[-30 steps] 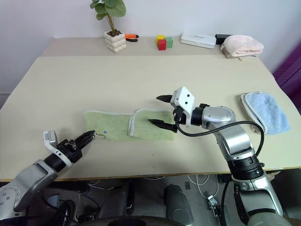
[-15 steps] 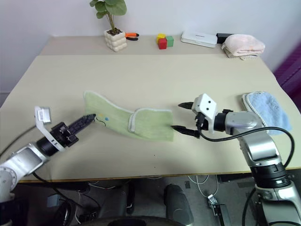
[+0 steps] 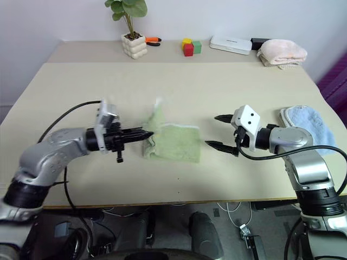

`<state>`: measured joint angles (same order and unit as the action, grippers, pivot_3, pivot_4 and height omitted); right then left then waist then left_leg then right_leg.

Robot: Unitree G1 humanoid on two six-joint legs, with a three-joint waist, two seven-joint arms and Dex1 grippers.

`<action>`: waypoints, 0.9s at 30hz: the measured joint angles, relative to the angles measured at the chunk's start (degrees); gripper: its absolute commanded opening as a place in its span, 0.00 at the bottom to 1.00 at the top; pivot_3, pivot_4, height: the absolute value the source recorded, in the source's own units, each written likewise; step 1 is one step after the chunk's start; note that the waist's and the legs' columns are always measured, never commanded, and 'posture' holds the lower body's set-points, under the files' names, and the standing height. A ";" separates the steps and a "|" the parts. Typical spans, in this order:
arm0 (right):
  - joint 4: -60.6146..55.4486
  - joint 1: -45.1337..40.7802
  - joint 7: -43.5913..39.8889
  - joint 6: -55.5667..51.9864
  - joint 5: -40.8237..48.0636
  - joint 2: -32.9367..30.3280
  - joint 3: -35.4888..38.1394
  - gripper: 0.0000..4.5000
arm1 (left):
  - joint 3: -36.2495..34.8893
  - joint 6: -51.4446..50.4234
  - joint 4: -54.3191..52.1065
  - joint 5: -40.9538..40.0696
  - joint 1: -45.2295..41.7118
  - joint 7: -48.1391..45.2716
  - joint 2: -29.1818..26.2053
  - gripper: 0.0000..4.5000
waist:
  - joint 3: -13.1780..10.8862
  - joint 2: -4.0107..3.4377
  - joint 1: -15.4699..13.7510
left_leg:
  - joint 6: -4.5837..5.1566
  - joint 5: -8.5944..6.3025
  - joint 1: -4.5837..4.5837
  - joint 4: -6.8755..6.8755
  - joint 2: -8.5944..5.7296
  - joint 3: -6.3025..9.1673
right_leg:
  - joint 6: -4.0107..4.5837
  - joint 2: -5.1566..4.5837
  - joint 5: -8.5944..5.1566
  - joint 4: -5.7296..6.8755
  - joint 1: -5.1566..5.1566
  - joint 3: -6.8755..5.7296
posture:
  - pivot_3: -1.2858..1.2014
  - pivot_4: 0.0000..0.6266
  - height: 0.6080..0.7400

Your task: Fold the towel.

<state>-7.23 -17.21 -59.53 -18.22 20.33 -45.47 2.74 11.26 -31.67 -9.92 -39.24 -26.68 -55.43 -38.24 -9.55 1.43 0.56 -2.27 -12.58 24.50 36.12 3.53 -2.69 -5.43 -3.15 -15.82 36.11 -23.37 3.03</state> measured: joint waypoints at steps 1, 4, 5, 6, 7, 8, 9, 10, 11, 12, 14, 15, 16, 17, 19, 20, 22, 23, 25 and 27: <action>0.00 0.31 0.21 -0.01 -0.02 -0.01 0.15 1.00 | 1.70 0.36 0.83 1.61 -1.04 -1.10 1.08 0.01 | 0.00 0.00 0.01 | 0.00 0.00 0.00 0.00 0.00 0.01 | -0.10 0.01 0.02 0.00 0.00 0.00 | 0.52 0.24 1.00; -0.26 0.68 0.70 -0.04 -0.03 -0.04 0.32 1.00 | 5.90 1.17 2.37 5.00 -3.30 -4.42 4.25 0.01 | 0.00 0.00 0.10 | 0.01 0.00 0.00 0.01 0.10 0.04 | -0.32 0.17 0.06 0.02 -0.01 0.06 | 0.52 0.24 1.00; -0.39 0.84 0.83 -0.07 -0.03 -0.08 0.47 1.00 | 7.14 1.81 3.16 6.53 -4.06 -5.48 4.91 0.01 | 0.00 0.00 0.11 | 0.01 0.00 -0.01 0.01 0.13 0.06 | -0.33 0.24 0.07 0.03 -0.01 0.08 | 0.52 0.24 1.00; -0.45 0.94 0.98 -0.11 -0.03 -0.11 0.50 1.00 | 8.45 2.66 4.05 8.29 -4.79 -6.23 5.22 0.01 | 0.00 0.00 0.09 | 0.01 0.00 -0.01 0.02 0.17 0.10 | -0.35 0.31 0.08 0.04 -0.01 0.08 | 0.52 0.24 1.00; -0.56 1.04 1.22 -0.15 -0.02 -0.14 0.55 1.00 | 9.60 3.92 5.22 10.25 -5.27 -7.08 5.55 0.01 | 0.00 0.00 0.09 | 0.01 0.00 -0.02 0.02 0.21 0.13 | -0.35 0.36 0.08 0.06 -0.02 0.08 | 0.52 0.24 1.00; -0.65 1.23 1.39 -0.18 -0.02 -0.23 0.69 1.00 | 10.62 4.95 6.29 11.97 -5.63 -8.08 5.95 0.01 | 0.00 0.00 0.09 | 0.01 0.00 -0.03 0.01 0.23 0.15 | -0.35 0.39 0.08 0.07 -0.02 0.08 | 0.52 0.24 1.00; -0.74 1.35 1.54 -0.21 -0.02 -0.32 0.78 1.00 | 11.41 5.78 7.28 13.38 -5.85 -8.87 6.42 0.01 | 0.00 0.00 0.08 | 0.01 0.00 -0.03 0.01 0.24 0.16 | -0.35 0.41 0.08 0.09 -0.02 0.08 | 0.52 0.24 1.00; -0.92 1.49 1.76 -0.24 -0.02 -0.44 0.88 1.00 | 12.43 6.32 8.47 14.91 -6.37 -9.49 6.90 0.01 | 0.00 0.00 0.06 | 0.01 0.00 -0.02 0.01 0.25 0.17 | -0.35 0.42 0.08 0.09 -0.03 0.07 | 0.52 0.24 1.00; -1.02 1.53 1.90 -0.24 -0.02 -0.49 0.92 1.00 | 13.09 6.46 9.76 16.03 -7.12 -9.88 7.54 0.01 | 0.00 0.00 0.04 | 0.01 0.01 -0.02 0.02 0.25 0.18 | -0.35 0.43 0.08 0.09 -0.03 0.07 | 0.52 0.24 1.00; -1.18 1.61 2.04 -0.25 -0.02 -0.52 0.93 1.00 | 13.55 7.06 11.75 17.47 -8.26 -10.12 8.50 0.01 | 0.00 0.00 0.00 | 0.01 0.01 -0.02 0.04 0.25 0.18 | -0.36 0.43 0.08 0.09 -0.02 0.07 | 0.52 0.24 1.00; -1.63 1.66 2.40 -0.27 0.00 -0.52 0.94 1.00 | 13.72 7.88 14.90 19.16 -10.21 -10.44 10.25 0.01 | 0.00 0.00 -0.11 | 0.01 0.01 0.00 0.07 0.24 0.18 | -0.36 0.43 0.08 0.09 -0.01 0.08 | 0.52 0.24 1.00; -1.67 1.70 2.55 -0.28 0.00 -0.52 0.96 1.00 | 13.70 8.29 16.13 19.77 -10.92 -10.44 11.15 0.01 | 0.00 0.00 -0.12 | 0.02 0.01 0.00 0.07 0.24 0.18 | -0.36 0.42 0.08 0.09 0.00 0.08 | 0.52 0.24 1.00; -1.71 1.76 2.70 -0.32 0.01 -0.52 0.95 1.00 | 13.67 8.43 17.30 20.26 -11.58 -10.35 12.27 0.01 | 0.00 0.00 -0.14 | 0.01 0.01 0.01 0.07 0.23 0.18 | -0.36 0.42 0.08 0.09 0.00 0.08 | 0.52 0.24 1.00; -1.74 1.83 2.82 -0.33 0.01 -0.53 0.96 1.00 | 13.65 8.45 18.25 20.65 -12.03 -10.20 13.31 0.01 | 0.00 0.00 -0.12 | 0.02 0.01 0.01 0.07 0.23 0.18 | -0.37 0.42 0.09 0.09 0.00 0.08 | 0.52 0.24 1.00; -1.89 2.10 2.97 -0.46 0.01 -0.53 0.96 1.00 | 13.43 8.48 19.49 21.44 -12.37 -9.52 14.87 0.01 | 0.00 0.00 -0.03 | 0.02 0.01 0.01 0.06 0.24 0.20 | -0.46 0.43 0.13 0.10 0.00 0.08 | 0.52 0.24 1.00; -1.99 2.26 3.02 -0.59 0.01 -0.53 0.96 1.00 | 13.24 8.52 20.03 21.84 -12.37 -9.30 15.23 0.01 | 0.00 0.00 0.00 | 0.02 0.01 0.00 0.05 0.24 0.21 | -0.51 0.44 0.16 0.10 0.00 0.07 | 0.52 0.24 1.00; -2.08 2.69 3.11 -0.69 0.02 -0.62 1.09 1.00 | 13.05 8.52 20.62 22.60 -12.37 -9.25 15.52 0.01 | 0.00 0.00 0.11 | 0.02 0.01 -0.01 0.05 0.25 0.23 | -0.52 0.46 0.16 0.12 -0.01 0.07 | 0.52 0.24 1.00; -2.08 2.77 3.16 -0.80 0.02 -0.63 1.21 1.00 | 12.83 8.50 20.78 22.90 -12.37 -9.24 15.84 0.01 | 0.00 0.00 0.09 | 0.02 0.01 -0.01 0.05 0.25 0.24 | -0.54 0.46 0.17 0.13 -0.01 0.07 | 0.52 0.24 1.00; -2.09 2.77 3.32 -0.84 0.00 -0.63 1.51 1.00 | 12.62 7.90 21.03 23.00 -12.37 -9.28 16.52 0.13 | 0.00 0.00 0.05 | 0.02 0.01 0.00 0.06 0.24 0.23 | -0.55 0.46 0.17 0.13 0.00 0.07 | 0.52 0.24 1.00; -2.10 2.77 3.48 -0.84 -0.01 -0.63 1.74 1.00 | 12.61 6.19 20.84 22.91 -12.27 -9.72 16.98 0.29 | 0.00 0.00 -0.04 | 0.02 0.01 0.00 0.07 0.24 0.24 | -0.55 0.46 0.17 0.13 0.01 0.07 | 0.52 0.24 1.00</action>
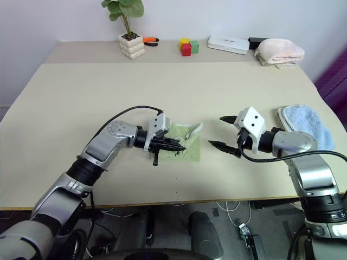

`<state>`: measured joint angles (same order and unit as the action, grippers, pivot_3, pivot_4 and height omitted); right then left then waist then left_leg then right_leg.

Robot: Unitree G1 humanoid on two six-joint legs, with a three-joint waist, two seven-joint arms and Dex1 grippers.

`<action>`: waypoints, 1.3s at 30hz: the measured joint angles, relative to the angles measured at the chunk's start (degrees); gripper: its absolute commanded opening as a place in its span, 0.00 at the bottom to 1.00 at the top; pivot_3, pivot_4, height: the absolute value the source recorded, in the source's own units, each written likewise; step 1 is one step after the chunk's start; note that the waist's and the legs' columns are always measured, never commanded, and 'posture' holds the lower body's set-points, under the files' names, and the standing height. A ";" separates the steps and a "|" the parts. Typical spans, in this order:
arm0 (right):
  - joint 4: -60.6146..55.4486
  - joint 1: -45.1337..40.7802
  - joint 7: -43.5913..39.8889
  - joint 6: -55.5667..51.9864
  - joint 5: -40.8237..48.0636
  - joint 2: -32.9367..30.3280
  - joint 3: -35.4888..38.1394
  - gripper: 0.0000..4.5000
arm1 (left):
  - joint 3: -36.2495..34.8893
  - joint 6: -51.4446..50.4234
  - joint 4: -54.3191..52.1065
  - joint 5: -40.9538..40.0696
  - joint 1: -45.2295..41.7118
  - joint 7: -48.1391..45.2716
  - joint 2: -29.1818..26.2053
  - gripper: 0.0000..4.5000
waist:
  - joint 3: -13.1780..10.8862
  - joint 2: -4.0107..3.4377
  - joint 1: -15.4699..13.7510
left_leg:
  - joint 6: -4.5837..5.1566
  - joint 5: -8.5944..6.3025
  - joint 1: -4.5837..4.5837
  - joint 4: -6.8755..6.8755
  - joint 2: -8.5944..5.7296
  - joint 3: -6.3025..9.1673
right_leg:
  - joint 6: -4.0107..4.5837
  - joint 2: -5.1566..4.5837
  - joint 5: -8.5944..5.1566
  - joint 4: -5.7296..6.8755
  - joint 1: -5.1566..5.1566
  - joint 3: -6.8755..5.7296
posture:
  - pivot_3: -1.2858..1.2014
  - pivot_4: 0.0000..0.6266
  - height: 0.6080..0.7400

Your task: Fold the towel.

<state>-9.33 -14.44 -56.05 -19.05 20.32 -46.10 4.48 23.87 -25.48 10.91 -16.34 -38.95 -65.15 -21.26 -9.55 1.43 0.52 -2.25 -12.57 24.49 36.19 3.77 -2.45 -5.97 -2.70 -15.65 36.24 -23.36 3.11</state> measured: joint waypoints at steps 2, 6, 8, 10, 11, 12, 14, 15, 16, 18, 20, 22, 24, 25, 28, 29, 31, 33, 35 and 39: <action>0.00 0.00 0.01 -0.01 -0.01 0.00 0.07 1.00 | 0.01 -0.76 -1.01 -0.02 0.64 -0.34 0.17 0.52 | 0.00 0.00 0.02 | 0.00 0.00 0.00 0.00 0.00 0.00 | 0.00 0.00 0.00 0.00 0.00 0.00 | 0.52 0.24 1.00; -0.03 0.00 0.02 -0.14 -0.01 0.00 0.20 1.00 | 0.00 -0.21 -2.70 0.69 1.04 -0.39 0.35 0.97 | 0.00 0.00 0.02 | 0.00 0.00 -0.01 0.01 0.00 0.01 | -0.01 0.00 0.00 0.04 0.00 0.00 | 0.52 0.24 1.00; -0.06 -0.02 0.04 -0.21 0.00 0.00 0.20 1.00 | -0.11 0.13 -4.03 0.68 1.23 -0.83 0.21 0.97 | 0.00 0.00 0.04 | 0.00 0.00 -0.01 0.01 0.00 0.01 | -0.01 0.00 0.00 0.04 0.00 0.00 | 0.52 0.24 1.00; -0.11 -0.09 0.23 -0.35 0.01 0.00 0.20 1.00 | -0.97 0.00 -6.99 -0.62 2.46 -1.64 0.17 0.97 | 0.00 -0.01 0.06 | 0.00 0.00 -0.01 0.00 0.00 0.01 | -0.01 0.00 0.00 0.04 0.00 0.00 | 0.52 0.24 1.00; -0.11 -0.19 0.37 -0.44 0.01 0.01 0.20 1.00 | -1.27 -0.06 -8.07 -1.13 2.80 -1.98 0.21 0.97 | 0.00 -0.01 0.07 | 0.00 0.00 -0.01 0.01 0.00 0.01 | -0.01 0.00 0.00 0.05 0.00 0.00 | 0.52 0.24 1.00; -0.11 -0.44 0.47 -0.47 0.01 0.03 0.19 1.00 | -1.67 -0.10 -9.31 -1.76 3.16 -2.31 0.18 0.97 | 0.00 -0.01 0.06 | 0.00 0.00 -0.01 0.01 0.00 0.01 | -0.01 0.00 0.00 0.07 -0.01 0.00 | 0.52 0.24 1.00; -0.10 -1.58 0.74 -0.51 0.00 0.19 0.17 1.00 | -2.70 -0.28 -11.76 -3.13 3.97 -2.98 -0.05 0.97 | 0.01 -0.02 0.08 | 0.00 0.00 -0.02 0.03 0.00 0.01 | -0.01 0.00 0.00 0.09 0.00 0.00 | 0.52 0.24 1.00; -0.10 -2.34 1.00 -0.50 0.01 0.29 0.15 1.00 | -3.12 -0.36 -13.18 -4.02 4.64 -3.47 -0.24 0.97 | 0.01 -0.02 0.09 | 0.00 0.00 -0.03 0.02 0.00 0.01 | -0.01 0.00 0.00 0.09 0.00 0.00 | 0.52 0.24 1.00; -0.10 -2.82 1.17 -0.50 0.00 0.36 0.15 1.00 | -3.32 -0.50 -14.29 -4.87 5.17 -3.81 -0.42 0.97 | 0.01 -0.02 0.10 | 0.00 0.00 -0.04 0.02 0.01 0.02 | -0.01 0.00 0.00 0.09 0.00 0.00 | 0.52 0.24 1.00; -0.09 -3.63 1.46 -0.51 0.00 0.93 0.05 1.00 | -4.12 -0.64 -17.22 -7.04 6.79 -5.24 -1.42 0.97 | 0.01 -0.02 0.12 | 0.00 0.00 -0.04 0.01 0.01 0.03 | -0.03 0.01 -0.01 0.11 0.00 0.00 | 0.52 0.24 1.00; -0.09 -3.94 1.67 -0.67 0.01 1.63 -0.36 1.00 | -4.79 -0.67 -18.75 -8.13 7.32 -5.78 -2.49 0.97 | 0.01 -0.02 0.11 | 0.00 0.00 -0.05 0.02 0.01 0.03 | -0.03 0.01 -0.01 0.14 0.00 0.00 | 0.52 0.24 1.00; -0.15 -4.30 1.70 -0.84 0.02 2.46 -1.50 1.00 | -5.05 -1.31 -19.25 -8.14 7.29 -5.79 -3.68 0.97 | 0.02 -0.03 0.04 | 0.00 0.00 -0.05 0.05 0.01 0.03 | -0.03 0.01 -0.01 0.15 0.01 0.00 | 0.52 0.24 1.00; -0.15 -4.36 1.78 -1.08 -0.01 2.90 -2.22 1.00 | -4.94 -1.37 -18.70 -7.07 7.14 -5.20 -4.79 0.97 | 0.01 -0.03 -0.03 | 0.00 0.00 -0.04 0.07 0.01 0.03 | -0.03 0.01 -0.01 0.15 0.02 0.00 | 0.52 0.24 1.00; -0.15 -4.52 1.83 -1.09 -0.02 3.15 -2.46 1.00 | -4.85 -0.87 -17.60 -5.62 6.92 -4.36 -5.05 0.97 | 0.02 -0.03 -0.04 | 0.00 0.00 -0.05 0.07 0.00 0.03 | -0.03 0.00 -0.01 0.15 0.02 0.00 | 0.52 0.24 1.00; -0.15 -4.95 1.86 -1.09 -0.08 3.39 -3.21 1.00 | -4.81 -0.27 -15.16 -3.66 6.83 -2.41 -4.76 0.97 | 0.02 -0.03 0.01 | 0.00 0.00 -0.04 0.06 0.01 0.03 | -0.03 0.01 -0.01 0.15 0.01 -0.01 | 0.52 0.24 1.00; -0.15 -5.22 1.86 -1.09 -0.10 3.42 -3.50 1.00 | -4.80 -0.44 -14.86 -3.33 6.81 -1.68 -4.26 0.97 | 0.02 -0.03 0.01 | 0.00 0.00 -0.04 0.07 0.01 0.03 | -0.04 0.01 -0.01 0.16 0.01 -0.01 | 0.52 0.24 1.00; -0.14 -5.73 1.86 -1.08 -0.15 3.44 -3.59 1.00 | -4.76 -0.69 -14.35 -2.97 6.73 -0.51 -3.30 0.97 | 0.02 -0.03 0.00 | 0.00 0.00 -0.04 0.07 0.01 0.03 | -0.04 0.01 -0.01 0.16 0.01 -0.01 | 0.52 0.24 1.00; -0.10 -6.32 1.86 -1.05 -0.25 3.43 -3.58 1.00 | -4.79 -1.08 -13.95 -2.93 6.54 0.37 -2.68 0.99 | 0.02 -0.03 0.05 | 0.00 0.00 -0.05 0.07 0.01 0.03 | -0.04 0.01 -0.01 0.18 0.01 -0.01 | 0.52 0.24 1.00; -0.09 -6.59 1.87 -1.04 -0.31 3.43 -3.58 1.00 | -4.80 -1.77 -13.56 -2.93 6.15 0.65 -2.15 0.99 | 0.02 -0.03 0.04 | 0.00 0.00 -0.05 0.07 0.01 0.04 | -0.05 0.02 -0.01 0.19 0.01 -0.01 | 0.52 0.24 1.00; -0.09 -6.59 1.91 -1.07 -0.32 3.44 -3.58 1.00 | -5.18 -2.06 -13.54 -3.10 5.65 1.57 -1.08 0.99 | 0.02 -0.03 -0.01 | 0.00 0.01 -0.04 0.08 0.01 0.04 | -0.06 0.02 0.00 0.20 0.01 -0.01 | 0.52 0.24 1.00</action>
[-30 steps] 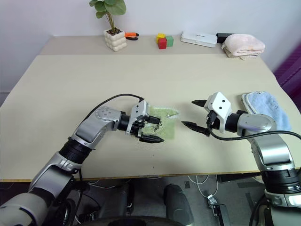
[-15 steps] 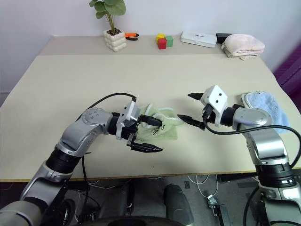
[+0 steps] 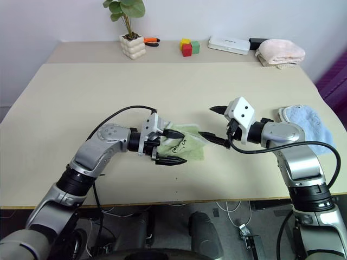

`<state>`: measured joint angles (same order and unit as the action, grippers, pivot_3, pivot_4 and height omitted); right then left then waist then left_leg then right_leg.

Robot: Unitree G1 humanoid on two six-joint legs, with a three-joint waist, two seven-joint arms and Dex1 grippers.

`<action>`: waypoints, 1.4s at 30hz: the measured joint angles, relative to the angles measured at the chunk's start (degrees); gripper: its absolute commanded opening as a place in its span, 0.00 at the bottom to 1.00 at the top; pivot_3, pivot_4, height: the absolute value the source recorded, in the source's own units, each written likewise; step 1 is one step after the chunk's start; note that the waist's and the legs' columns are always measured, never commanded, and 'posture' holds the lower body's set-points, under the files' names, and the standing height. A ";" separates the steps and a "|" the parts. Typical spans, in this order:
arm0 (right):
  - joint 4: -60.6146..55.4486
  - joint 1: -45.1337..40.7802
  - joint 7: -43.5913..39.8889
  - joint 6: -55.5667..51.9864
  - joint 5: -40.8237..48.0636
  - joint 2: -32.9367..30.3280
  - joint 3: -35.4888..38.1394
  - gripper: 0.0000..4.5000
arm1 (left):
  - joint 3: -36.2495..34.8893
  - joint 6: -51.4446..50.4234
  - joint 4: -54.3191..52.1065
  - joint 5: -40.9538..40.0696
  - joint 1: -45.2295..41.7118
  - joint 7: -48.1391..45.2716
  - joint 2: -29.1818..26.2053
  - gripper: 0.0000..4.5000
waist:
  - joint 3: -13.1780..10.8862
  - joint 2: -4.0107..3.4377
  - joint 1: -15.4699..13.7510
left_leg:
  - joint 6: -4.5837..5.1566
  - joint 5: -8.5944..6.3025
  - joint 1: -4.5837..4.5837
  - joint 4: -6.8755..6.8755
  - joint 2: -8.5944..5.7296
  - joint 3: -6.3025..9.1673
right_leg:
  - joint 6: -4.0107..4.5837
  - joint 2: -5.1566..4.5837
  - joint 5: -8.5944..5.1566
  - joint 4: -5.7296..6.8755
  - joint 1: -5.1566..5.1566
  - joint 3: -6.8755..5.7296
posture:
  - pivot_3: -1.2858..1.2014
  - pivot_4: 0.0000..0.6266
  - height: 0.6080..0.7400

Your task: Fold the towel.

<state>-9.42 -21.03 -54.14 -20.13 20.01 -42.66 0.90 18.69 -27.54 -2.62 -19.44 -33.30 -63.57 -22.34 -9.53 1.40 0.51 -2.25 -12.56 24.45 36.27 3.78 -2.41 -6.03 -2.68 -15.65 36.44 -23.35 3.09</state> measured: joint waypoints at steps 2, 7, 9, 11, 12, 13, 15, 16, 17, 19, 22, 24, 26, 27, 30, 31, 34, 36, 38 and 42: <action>0.00 0.01 0.12 0.02 -0.02 0.01 0.00 1.00 | -1.65 -0.32 0.04 -1.83 -0.83 0.06 0.71 0.99 | 0.00 0.00 0.02 | 0.00 0.00 0.01 0.02 0.00 0.00 | 0.00 0.00 0.00 0.01 0.00 0.00 | 0.52 0.24 1.00; 0.16 0.02 0.47 0.07 -0.13 0.00 0.07 1.00 | -5.53 -1.92 -2.29 -5.44 -1.62 -2.54 -2.49 0.99 | 0.01 -0.02 0.21 | 0.00 0.00 -0.06 -0.01 0.00 0.01 | -0.05 0.01 0.01 0.16 -0.01 0.00 | 0.52 0.24 1.00; 0.19 0.01 0.55 0.09 -0.15 0.04 0.06 1.00 | -4.73 -2.09 -2.12 -4.45 -1.62 -2.35 -3.21 0.99 | 0.01 -0.02 0.06 | 0.00 0.00 -0.07 0.01 0.00 0.02 | -0.07 0.01 -0.01 0.24 -0.02 -0.01 | 0.52 0.24 1.00; 0.20 0.00 0.68 0.20 -0.18 0.22 0.06 1.00 | -3.68 -2.11 -0.79 -2.54 -1.62 -1.89 -4.18 0.99 | 0.01 -0.02 0.01 | 0.00 0.00 -0.07 0.06 0.00 0.03 | -0.06 0.01 -0.01 0.30 -0.02 -0.01 | 0.52 0.24 1.00; 0.20 0.00 0.76 0.23 -0.18 0.34 0.05 1.00 | -3.69 -2.19 -0.09 -2.35 -1.62 -1.89 -4.33 0.99 | 0.01 -0.02 0.04 | 0.00 0.00 -0.06 0.09 0.00 0.03 | -0.05 0.01 -0.02 0.34 -0.04 -0.01 | 0.52 0.24 1.00; 0.20 0.01 0.84 0.24 -0.18 0.43 0.05 1.00 | -3.77 -2.00 0.33 -2.24 -1.63 -1.57 -4.32 0.99 | 0.01 -0.02 0.04 | 0.00 0.00 -0.06 0.10 0.00 0.03 | -0.06 0.00 -0.02 0.37 -0.04 -0.01 | 0.52 0.24 1.00; 0.18 0.00 0.88 0.22 -0.15 0.53 0.05 1.00 | -4.23 -0.55 1.51 -1.42 -2.26 0.31 -3.34 0.99 | 0.01 -0.02 -0.08 | 0.00 0.00 -0.05 0.16 -0.01 0.04 | -0.10 0.00 -0.04 0.46 -0.05 -0.01 | 0.52 0.24 1.00; 0.16 0.00 0.88 0.19 -0.11 0.57 0.05 1.00 | -4.64 0.36 2.59 -1.12 -2.93 1.04 -3.08 0.99 | 0.01 -0.01 -0.08 | 0.00 0.00 -0.05 0.19 -0.01 0.05 | -0.11 0.00 -0.05 0.51 -0.06 -0.02 | 0.52 0.24 1.00; 0.12 0.00 0.87 0.07 -0.08 0.57 0.04 1.00 | -5.78 1.25 3.37 -1.16 -3.32 1.50 -3.07 0.99 | 0.01 -0.01 0.03 | 0.00 0.00 -0.05 0.19 -0.01 0.05 | -0.11 0.00 -0.05 0.53 -0.07 -0.02 | 0.52 0.24 1.00; -0.11 0.01 0.83 -0.48 0.05 0.57 0.04 1.00 | -9.00 2.09 4.59 -2.26 -3.62 1.61 -3.45 0.99 | 0.01 -0.01 0.23 | 0.00 0.00 -0.07 0.18 0.00 0.05 | -0.12 0.01 -0.06 0.60 -0.10 -0.01 | 0.52 0.24 1.00; -2.38 0.04 1.17 -1.80 0.52 1.27 -0.24 1.00 | -14.12 1.05 5.92 -6.13 -4.00 1.04 -4.79 0.99 | 0.00 -0.02 0.38 | 0.00 0.00 -0.07 0.15 0.02 0.10 | -0.19 0.04 -0.09 0.73 -0.16 -0.03 | 0.52 0.24 1.00; -4.55 0.03 1.68 -2.66 0.69 2.45 -1.15 1.00 | -16.93 0.26 7.23 -7.54 -4.86 1.16 -5.79 0.99 | 0.00 -0.02 0.28 | 0.00 0.00 -0.06 0.15 0.02 0.17 | -0.19 0.06 -0.09 0.75 -0.17 -0.08 | 0.52 0.24 1.00; -7.01 0.03 2.18 -4.19 1.42 3.30 -2.42 1.00 | -19.68 0.23 8.97 -8.36 -5.65 1.27 -7.62 0.99 | 0.00 -0.02 0.23 | 0.00 0.00 -0.06 0.17 0.01 0.17 | -0.20 0.05 -0.09 0.76 -0.15 -0.08 | 0.52 0.24 1.00; -8.11 0.02 2.31 -5.23 1.85 3.52 -2.61 1.00 | -20.30 0.40 9.58 -8.36 -5.71 1.14 -8.72 0.99 | 0.00 -0.02 0.22 | 0.00 0.00 -0.06 0.17 0.01 0.17 | -0.19 0.05 -0.09 0.75 -0.15 -0.08 | 0.52 0.24 1.00; -13.16 -0.07 2.65 -9.07 4.52 3.71 -2.95 1.00 | -21.56 0.77 11.06 -8.23 -4.47 -0.37 -11.87 0.99 | 0.00 -0.02 0.07 | 0.00 0.00 -0.05 0.17 0.01 0.16 | -0.19 0.03 -0.10 0.75 -0.13 -0.09 | 0.52 0.24 1.00; -14.37 -0.12 2.68 -9.98 5.32 3.77 -3.06 1.00 | -21.56 1.09 11.16 -8.00 -3.78 -0.71 -12.24 0.99 | 0.00 -0.02 0.00 | 0.00 0.00 -0.05 0.18 0.01 0.16 | -0.18 0.02 -0.10 0.75 -0.12 -0.10 | 0.52 0.24 1.00; -17.69 -0.16 3.34 -12.55 6.67 4.27 -4.66 1.00 | -21.50 1.70 11.18 -7.39 -2.01 -1.11 -12.42 0.99 | 0.00 -0.01 -0.04 | 0.00 0.00 -0.04 0.23 0.01 0.17 | -0.16 0.01 -0.11 0.75 -0.11 -0.11 | 0.52 0.24 1.00; -19.21 -0.13 3.44 -13.01 5.65 4.16 -7.43 1.00 | -21.47 1.70 10.85 -7.39 -1.63 -1.06 -12.31 0.99 | 0.00 -0.01 -0.01 | 0.00 0.00 -0.04 0.23 0.01 0.17 | -0.14 0.01 -0.12 0.75 -0.11 -0.11 | 0.52 0.24 1.00; -19.30 0.20 3.67 -11.53 1.94 3.42 -10.95 1.00 | -21.40 1.70 10.11 -7.37 -1.43 -0.89 -11.97 0.99 | 0.00 -0.01 0.00 | 0.00 0.00 -0.04 0.23 0.01 0.17 | -0.08 0.01 -0.15 0.75 -0.11 -0.11 | 0.52 0.24 1.00; -15.30 0.40 5.47 -5.75 -7.16 3.29 -16.59 1.00 | -20.50 1.70 9.08 -7.29 -1.12 -0.37 -11.25 0.99 | 0.00 -0.01 0.08 | 0.00 0.00 -0.04 0.24 0.01 0.17 | -0.07 0.02 -0.16 0.76 -0.12 -0.11 | 0.52 0.24 1.00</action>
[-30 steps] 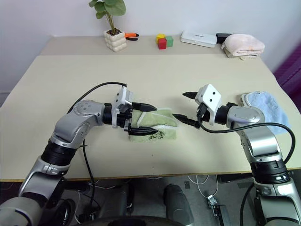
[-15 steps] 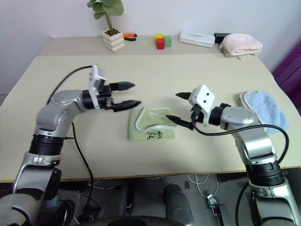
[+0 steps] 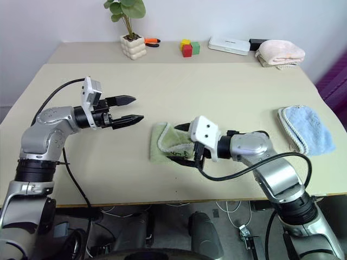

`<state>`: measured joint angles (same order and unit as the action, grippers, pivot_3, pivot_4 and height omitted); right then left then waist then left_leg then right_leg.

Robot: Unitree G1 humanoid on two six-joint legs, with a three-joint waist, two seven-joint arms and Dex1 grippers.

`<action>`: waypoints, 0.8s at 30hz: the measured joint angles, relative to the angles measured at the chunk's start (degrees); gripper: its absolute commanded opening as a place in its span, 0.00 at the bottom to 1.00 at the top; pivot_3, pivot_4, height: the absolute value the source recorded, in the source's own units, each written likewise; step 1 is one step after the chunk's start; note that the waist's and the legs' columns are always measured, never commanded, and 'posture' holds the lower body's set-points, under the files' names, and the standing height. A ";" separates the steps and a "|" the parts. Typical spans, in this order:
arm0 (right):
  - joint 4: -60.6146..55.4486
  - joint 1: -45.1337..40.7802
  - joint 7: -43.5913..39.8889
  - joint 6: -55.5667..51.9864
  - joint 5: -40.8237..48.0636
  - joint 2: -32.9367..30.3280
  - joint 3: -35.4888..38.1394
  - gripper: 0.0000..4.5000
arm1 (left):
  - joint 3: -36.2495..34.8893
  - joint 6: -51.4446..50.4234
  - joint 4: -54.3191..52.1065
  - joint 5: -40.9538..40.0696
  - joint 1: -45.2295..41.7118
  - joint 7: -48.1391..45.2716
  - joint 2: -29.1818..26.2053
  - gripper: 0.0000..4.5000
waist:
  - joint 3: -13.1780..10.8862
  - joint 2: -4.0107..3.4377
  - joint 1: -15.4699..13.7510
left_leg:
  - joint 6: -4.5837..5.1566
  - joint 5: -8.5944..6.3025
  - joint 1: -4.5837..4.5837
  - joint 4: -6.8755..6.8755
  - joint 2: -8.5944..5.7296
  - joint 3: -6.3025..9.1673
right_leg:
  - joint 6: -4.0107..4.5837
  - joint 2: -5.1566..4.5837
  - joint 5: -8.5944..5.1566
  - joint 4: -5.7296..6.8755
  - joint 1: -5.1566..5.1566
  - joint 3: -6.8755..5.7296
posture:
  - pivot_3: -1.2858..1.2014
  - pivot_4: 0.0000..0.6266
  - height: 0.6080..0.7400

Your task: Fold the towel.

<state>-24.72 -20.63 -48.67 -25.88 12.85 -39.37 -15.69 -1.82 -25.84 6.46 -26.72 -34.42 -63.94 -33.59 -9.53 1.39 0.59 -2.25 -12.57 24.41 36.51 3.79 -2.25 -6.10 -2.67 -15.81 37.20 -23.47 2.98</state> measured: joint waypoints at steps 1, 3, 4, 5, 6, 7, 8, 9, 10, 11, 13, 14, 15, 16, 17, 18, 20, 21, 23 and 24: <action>1.31 0.00 0.48 1.26 -2.01 -0.01 -0.74 1.00 | 0.19 -0.01 -0.01 0.01 0.00 0.14 0.01 0.99 | 0.00 0.00 0.02 | 0.00 0.00 0.01 0.00 0.00 0.00 | -0.04 0.00 0.02 0.00 -0.01 0.00 | 0.52 0.24 1.00; 3.08 -0.01 1.49 2.53 -4.10 0.18 -0.99 1.00 | 0.28 -0.03 -0.02 0.01 0.00 0.42 0.01 0.99 | 0.00 0.00 0.03 | 0.00 0.00 0.01 0.00 0.00 0.00 | -0.08 0.01 0.05 0.00 -0.01 0.00 | 0.52 0.24 1.00; 3.54 -0.02 1.73 2.78 -4.60 0.33 -0.98 1.00 | 0.29 -0.05 -0.03 0.00 0.00 0.45 0.02 0.99 | 0.00 0.00 0.03 | 0.00 0.00 0.00 -0.01 0.00 0.00 | -0.09 0.01 0.05 0.00 -0.01 0.00 | 0.52 0.24 1.00; 3.74 -0.02 1.77 3.06 -4.95 0.42 -0.98 1.00 | 0.29 -0.09 -0.03 0.00 0.00 0.48 0.02 0.99 | 0.00 0.00 0.03 | 0.00 0.00 0.00 0.00 0.00 0.00 | -0.09 0.01 0.05 0.00 -0.01 0.00 | 0.52 0.24 1.00; 3.74 -0.02 1.72 3.42 -5.32 0.44 -0.98 1.00 | 0.30 -0.10 -0.04 0.00 0.00 0.53 0.02 0.99 | 0.00 0.00 0.02 | 0.00 0.00 0.00 0.00 0.00 0.00 | -0.10 0.01 0.05 0.00 -0.01 0.00 | 0.52 0.24 1.00; 3.74 -0.01 1.69 3.70 -5.46 0.44 -0.97 1.00 | 0.30 -0.10 -0.04 0.00 0.00 0.59 0.02 0.99 | 0.00 0.00 0.02 | 0.00 0.00 0.00 0.00 0.00 0.00 | -0.10 0.01 0.05 0.00 0.00 0.00 | 0.52 0.24 1.00; 3.74 -0.01 1.64 3.83 -5.59 0.44 -0.97 1.00 | 0.31 -0.11 -0.04 0.00 0.00 0.65 0.03 0.99 | 0.00 0.00 0.01 | 0.00 0.00 0.00 0.00 0.00 0.00 | -0.09 0.01 0.05 0.00 0.00 0.00 | 0.52 0.24 1.00; 3.74 -0.01 1.65 3.91 -5.87 0.44 -0.97 1.00 | 0.31 -0.12 -0.04 -0.01 -0.01 0.75 0.03 0.99 | 0.00 0.00 -0.01 | 0.00 0.00 0.00 0.00 0.00 0.00 | -0.09 0.00 0.05 0.00 0.00 0.00 | 0.52 0.24 1.00; 3.76 -0.01 1.70 3.99 -6.09 0.44 -0.97 1.00 | 0.31 -0.14 -0.04 -0.01 -0.01 0.88 0.07 0.99 | 0.00 0.00 -0.01 | 0.00 0.00 0.00 0.00 0.00 0.00 | -0.09 0.01 0.05 0.00 0.00 0.00 | 0.52 0.24 1.00; 3.88 -0.02 1.96 4.39 -6.94 0.44 -0.97 1.00 | 0.31 -0.15 -0.04 -0.02 -0.02 0.97 0.17 0.99 | 0.00 0.00 -0.02 | 0.00 0.00 0.00 0.00 0.00 0.00 | -0.09 0.01 0.05 0.00 0.00 0.00 | 0.52 0.24 1.00; 4.73 -0.09 3.17 4.33 -8.18 0.52 -0.84 1.00 | 0.32 -0.19 -0.04 -0.06 -0.05 1.07 0.46 0.99 | 0.00 0.00 -0.01 | 0.00 0.00 0.00 0.00 0.00 0.00 | -0.08 0.01 0.05 0.00 0.00 0.00 | 0.52 0.24 1.00; 5.35 -0.10 4.17 3.43 -8.29 1.01 -0.16 1.00 | 0.37 -0.20 -0.04 -0.07 -0.07 1.15 0.65 0.99 | 0.00 0.00 -0.01 | 0.00 0.00 0.00 0.00 0.00 0.00 | -0.09 0.01 0.05 0.00 0.00 0.00 | 0.52 0.24 1.00; 5.75 -0.12 4.90 2.49 -8.14 1.58 0.69 1.00 | 0.40 -0.23 -0.04 -0.07 -0.09 1.25 0.80 0.99 | 0.00 0.00 -0.01 | 0.00 0.00 0.00 0.00 0.00 0.00 | -0.09 0.01 0.05 0.00 0.00 0.00 | 0.52 0.24 1.00; 6.00 -0.15 5.84 0.92 -7.82 2.51 1.92 1.00 | 0.40 -0.27 -0.03 -0.15 -0.13 1.46 1.12 0.99 | 0.00 0.00 -0.01 | 0.00 0.00 0.00 0.00 0.00 0.00 | -0.09 0.01 0.05 0.00 0.00 0.00 | 0.52 0.24 1.00; 6.04 -0.30 7.07 -1.58 -6.93 3.76 3.69 1.00 | 0.39 -0.30 0.09 -0.30 -0.21 1.69 1.77 0.99 | 0.00 0.00 -0.03 | 0.00 0.00 0.00 0.00 0.00 0.00 | -0.10 0.01 0.05 0.01 0.00 0.01 | 0.52 0.24 1.00; 5.88 -0.42 7.77 -3.71 -6.04 4.45 4.95 1.00 | 0.39 -0.30 0.27 -0.33 -0.29 1.84 2.28 0.99 | 0.00 0.00 -0.04 | 0.00 0.00 0.01 0.00 0.00 0.00 | -0.10 0.01 0.06 0.01 0.00 0.00 | 0.52 0.24 1.00; 5.65 -0.45 8.64 -7.31 -4.44 5.03 6.94 1.00 | 0.38 -0.30 0.82 -0.34 -0.43 2.00 2.54 0.99 | 0.00 0.00 0.00 | 0.00 0.00 0.01 0.00 0.00 0.00 | -0.10 0.00 0.06 0.01 0.00 0.00 | 0.52 0.24 1.00; 5.50 -0.45 9.14 -9.54 -3.25 5.55 8.11 1.00 | 0.37 -0.31 1.30 -0.39 -0.61 2.04 2.54 0.99 | 0.00 0.00 0.01 | 0.00 0.00 0.00 0.00 0.00 0.00 | -0.10 0.01 0.06 0.01 0.00 0.00 | 0.52 0.24 1.00; 4.01 -0.78 10.83 -17.31 2.57 9.61 13.45 1.00 | 0.23 -0.43 1.45 -0.78 -0.73 2.12 2.58 0.99 | 0.00 0.00 0.03 | 0.00 0.00 0.00 -0.02 0.01 0.02 | -0.11 0.01 0.06 0.03 0.00 0.00 | 0.52 0.24 1.00; 3.54 -1.01 11.19 -19.27 4.13 10.08 14.45 1.00 | 0.23 -0.44 1.45 -0.85 -0.86 2.12 2.68 0.99 | 0.00 0.00 0.03 | 0.00 0.00 0.01 -0.02 0.01 0.02 | -0.11 0.01 0.06 0.02 0.00 0.00 | 0.52 0.24 1.00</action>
<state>-21.17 -21.64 -37.48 -45.15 16.98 -29.29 -1.24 -1.58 -26.28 7.91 -27.57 -35.28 -61.82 -30.92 -9.53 1.39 0.62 -2.25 -12.56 24.41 36.50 3.79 -2.23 -6.22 -2.65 -15.75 37.22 -23.47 2.98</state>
